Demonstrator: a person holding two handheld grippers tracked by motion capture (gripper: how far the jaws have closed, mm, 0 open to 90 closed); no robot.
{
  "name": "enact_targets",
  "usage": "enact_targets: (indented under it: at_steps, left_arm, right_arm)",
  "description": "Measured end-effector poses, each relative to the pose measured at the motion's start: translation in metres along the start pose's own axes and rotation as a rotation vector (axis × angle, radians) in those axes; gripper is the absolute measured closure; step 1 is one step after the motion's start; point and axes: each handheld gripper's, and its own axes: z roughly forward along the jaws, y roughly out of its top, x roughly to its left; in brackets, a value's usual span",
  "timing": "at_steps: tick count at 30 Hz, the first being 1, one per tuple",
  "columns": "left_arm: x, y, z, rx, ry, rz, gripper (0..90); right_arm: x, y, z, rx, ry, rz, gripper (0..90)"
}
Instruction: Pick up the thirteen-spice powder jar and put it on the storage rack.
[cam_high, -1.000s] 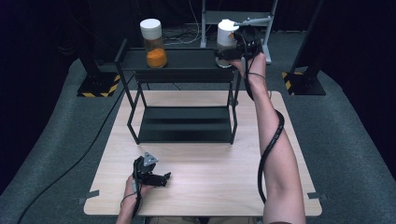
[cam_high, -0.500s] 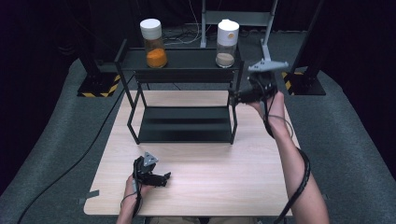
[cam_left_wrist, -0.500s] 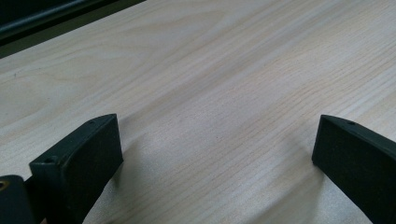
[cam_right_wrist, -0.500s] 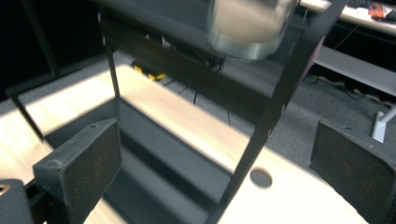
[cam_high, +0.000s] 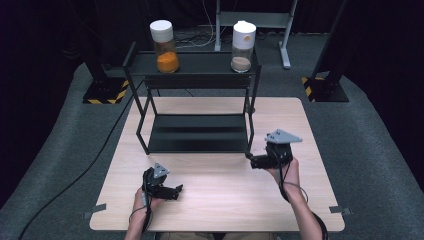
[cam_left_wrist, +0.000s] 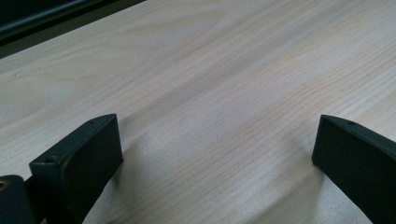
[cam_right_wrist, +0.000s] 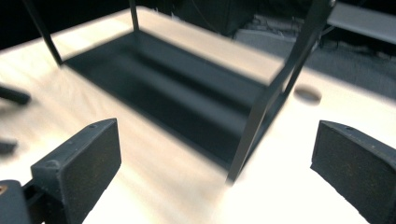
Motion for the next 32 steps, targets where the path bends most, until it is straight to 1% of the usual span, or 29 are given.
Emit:
enact_targets:
  at_steps: [3,5,6,8,13,15,18,21,22,23,24,25,26,30,32]
  left_arm:
    - [0.0,0.0,0.0,0.0,0.0,0.0,1.0]
    - [0.0,0.0,0.0,0.0,0.0,0.0,1.0]
    - [0.0,0.0,0.0,0.0,0.0,0.0,1.0]
    - [0.0,0.0,0.0,0.0,0.0,0.0,1.0]
    - [0.0,0.0,0.0,0.0,0.0,0.0,1.0]
    - [0.0,0.0,0.0,0.0,0.0,0.0,1.0]
    - [0.0,0.0,0.0,0.0,0.0,0.0,1.0]
    - [0.0,0.0,0.0,0.001,0.0,0.002,1.0]
    - [0.0,0.0,0.0,0.001,0.0,0.002,1.0]
    - [0.0,0.0,0.0,0.001,0.0,0.002,1.0]
    - [0.0,0.0,0.0,0.002,0.0,0.002,1.0]
    - [0.0,0.0,0.0,0.002,0.0,0.002,1.0]
    - [0.0,0.0,0.0,0.001,0.0,0.001,1.0]
    - [0.0,0.0,0.0,0.001,0.001,0.003,1.0]
    - [0.0,0.0,0.0,0.001,0.001,0.004,1.1]
  right_arm:
    - [0.011,-0.03,0.004,0.035,-0.012,0.012,0.2]
    - [0.012,-0.049,0.006,0.057,-0.003,0.048,0.2]
    - [0.016,-0.057,0.006,0.067,-0.014,0.052,0.3]
    - [0.018,-0.069,0.007,0.088,-0.016,0.072,0.3]
    - [0.025,-0.093,0.002,0.106,-0.035,0.104,0.3]
    - [0.027,-0.099,0.001,0.116,-0.04,0.113,0.2]
    - [0.027,-0.109,-0.001,0.113,-0.044,0.141,0.3]
    - [0.027,-0.112,-0.002,0.121,-0.045,0.142,0.2]
    - [0.029,-0.113,-0.003,0.113,-0.052,0.142,0.3]
    - [0.028,-0.114,-0.003,0.11,-0.043,0.144,0.2]
    - [0.026,-0.113,-0.002,0.123,-0.034,0.147,0.0]
    - [0.026,-0.112,-0.002,0.126,-0.036,0.148,0.0]
    - [0.026,-0.112,-0.002,0.123,-0.036,0.151,0.0]
    - [0.019,-0.116,-0.003,0.106,-0.012,0.18,0.0]
    - [0.018,-0.116,-0.003,0.109,-0.009,0.182,0.0]
